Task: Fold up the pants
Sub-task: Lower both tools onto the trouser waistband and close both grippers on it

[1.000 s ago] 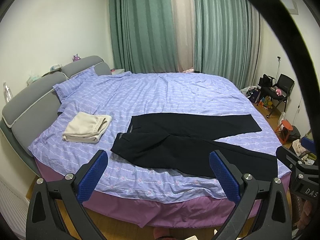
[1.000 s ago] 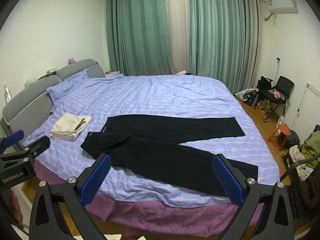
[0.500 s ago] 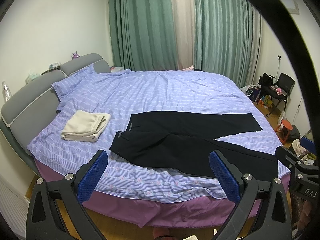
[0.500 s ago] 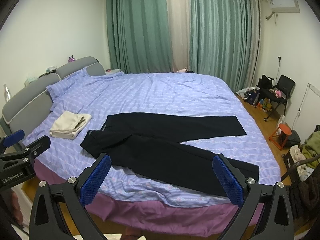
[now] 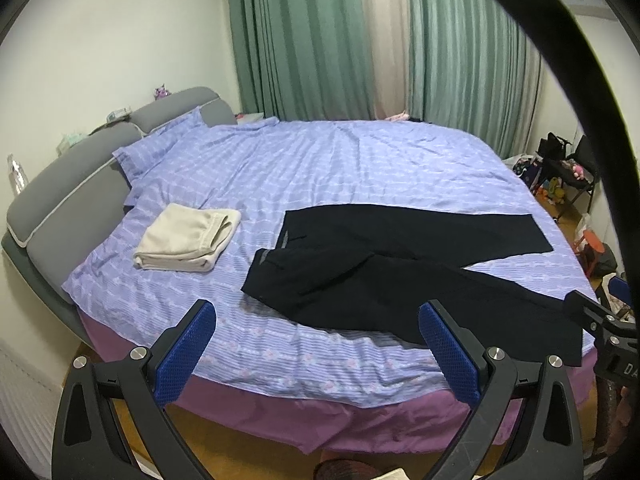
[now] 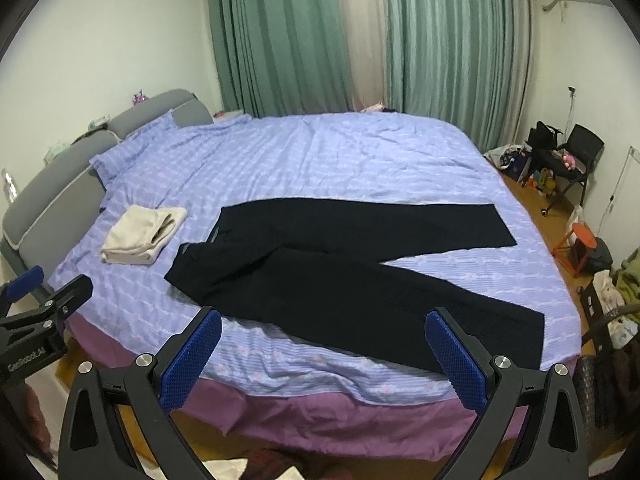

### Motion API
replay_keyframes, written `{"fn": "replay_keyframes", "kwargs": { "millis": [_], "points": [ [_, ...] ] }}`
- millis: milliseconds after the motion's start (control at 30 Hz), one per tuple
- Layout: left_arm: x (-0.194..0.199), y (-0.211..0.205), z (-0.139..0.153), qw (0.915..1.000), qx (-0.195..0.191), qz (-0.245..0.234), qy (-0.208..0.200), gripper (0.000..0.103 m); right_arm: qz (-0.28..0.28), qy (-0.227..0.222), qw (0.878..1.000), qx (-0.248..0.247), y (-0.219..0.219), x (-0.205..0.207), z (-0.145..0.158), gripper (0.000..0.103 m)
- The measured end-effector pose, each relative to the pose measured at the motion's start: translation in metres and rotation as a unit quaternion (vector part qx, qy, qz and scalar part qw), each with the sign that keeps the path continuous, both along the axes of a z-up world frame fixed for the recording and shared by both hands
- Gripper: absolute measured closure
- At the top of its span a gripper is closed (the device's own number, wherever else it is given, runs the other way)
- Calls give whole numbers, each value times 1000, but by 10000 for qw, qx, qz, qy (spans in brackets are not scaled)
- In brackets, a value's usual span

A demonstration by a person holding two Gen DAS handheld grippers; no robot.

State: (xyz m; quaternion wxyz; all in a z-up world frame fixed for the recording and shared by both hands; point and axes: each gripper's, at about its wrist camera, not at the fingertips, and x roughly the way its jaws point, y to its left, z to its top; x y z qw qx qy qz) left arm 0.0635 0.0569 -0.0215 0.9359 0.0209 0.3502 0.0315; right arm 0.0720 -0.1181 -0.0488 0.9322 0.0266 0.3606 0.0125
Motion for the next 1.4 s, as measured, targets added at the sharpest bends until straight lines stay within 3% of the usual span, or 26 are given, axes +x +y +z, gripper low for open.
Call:
{"fn": "replay_keyframes", "kwargs": {
  "millis": [233, 600, 733, 1000, 1400],
  "points": [
    [70, 37, -33, 9991, 125, -172, 374, 0, -166, 368, 9991, 105, 36, 64, -27, 0],
    [176, 94, -138, 9891, 114, -371, 1417, 0, -806, 1599, 9815, 676, 80, 157, -140, 1],
    [196, 103, -176, 9832, 42, -406, 1781, 0, -904, 1943, 9728, 878, 93, 175, -180, 3],
    [223, 120, -245, 9702, -205, -391, 2383, 1, -935, 2613, 9509, 1372, 112, 197, -258, 16],
    [270, 128, -297, 9591, -727, -462, 2697, 2, -963, 2860, 9337, 1927, 116, 224, -305, 24]
  ]
}}
